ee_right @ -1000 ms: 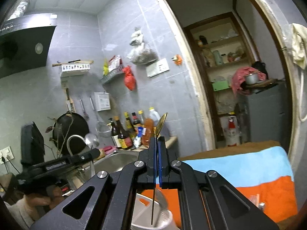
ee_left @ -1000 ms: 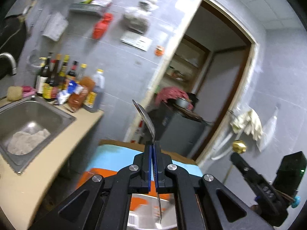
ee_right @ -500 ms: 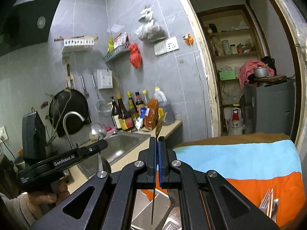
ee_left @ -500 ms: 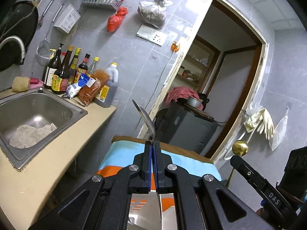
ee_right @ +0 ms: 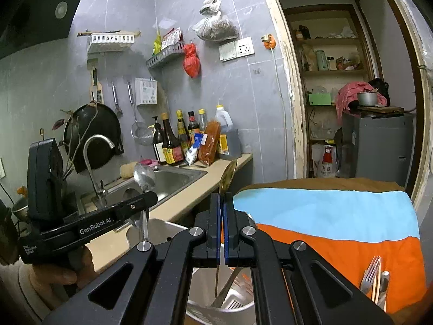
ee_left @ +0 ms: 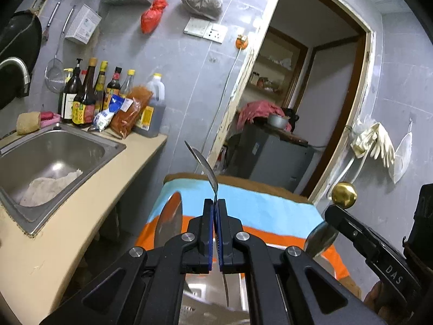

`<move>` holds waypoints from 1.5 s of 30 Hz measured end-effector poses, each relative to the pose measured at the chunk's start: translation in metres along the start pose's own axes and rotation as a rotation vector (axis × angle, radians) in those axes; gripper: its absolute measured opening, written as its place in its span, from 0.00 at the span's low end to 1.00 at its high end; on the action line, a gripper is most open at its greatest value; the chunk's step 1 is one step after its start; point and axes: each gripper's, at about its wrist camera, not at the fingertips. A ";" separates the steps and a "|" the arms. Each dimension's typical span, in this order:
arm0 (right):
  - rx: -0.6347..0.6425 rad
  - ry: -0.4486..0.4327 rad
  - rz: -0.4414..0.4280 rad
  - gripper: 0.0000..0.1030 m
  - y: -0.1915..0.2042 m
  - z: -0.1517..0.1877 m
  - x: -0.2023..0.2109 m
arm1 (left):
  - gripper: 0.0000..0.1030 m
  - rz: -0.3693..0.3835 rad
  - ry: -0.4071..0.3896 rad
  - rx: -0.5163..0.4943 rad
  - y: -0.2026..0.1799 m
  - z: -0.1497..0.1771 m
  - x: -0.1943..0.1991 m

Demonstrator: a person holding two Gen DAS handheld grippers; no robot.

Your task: Organize utensils

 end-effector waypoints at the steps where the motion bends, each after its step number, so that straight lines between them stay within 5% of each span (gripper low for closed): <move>1: 0.002 0.005 0.000 0.02 0.000 0.001 0.001 | 0.02 -0.001 0.002 0.004 0.000 0.000 0.001; 6: -0.004 0.026 -0.010 0.03 -0.002 0.001 0.004 | 0.10 0.002 0.010 0.021 0.000 -0.002 0.009; 13: -0.013 0.027 -0.008 0.07 -0.001 0.000 0.011 | 0.36 0.031 -0.018 0.040 -0.004 -0.007 0.020; 15: -0.021 0.019 -0.009 0.25 -0.002 -0.001 0.015 | 0.38 0.037 -0.027 0.043 -0.007 -0.008 0.024; 21: -0.061 -0.025 0.012 0.39 -0.011 -0.010 0.032 | 0.54 0.045 -0.051 0.031 -0.016 -0.015 0.032; 31: -0.136 -0.124 0.125 0.89 -0.051 -0.034 0.070 | 0.99 0.014 -0.101 -0.071 -0.061 -0.026 0.042; 33: -0.143 -0.134 0.149 0.98 -0.061 -0.038 0.077 | 0.99 0.011 -0.108 -0.089 -0.073 -0.026 0.039; 45: -0.122 -0.125 0.303 0.98 -0.128 -0.039 0.122 | 1.00 0.072 -0.091 -0.187 -0.151 -0.005 0.007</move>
Point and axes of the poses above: each gripper's, at about its wrist camera, not at the fingertips, and x roughly against the way its jaws point, y to its left, z to its underside, and after that the axes turned 15 degrees about z, right-handed
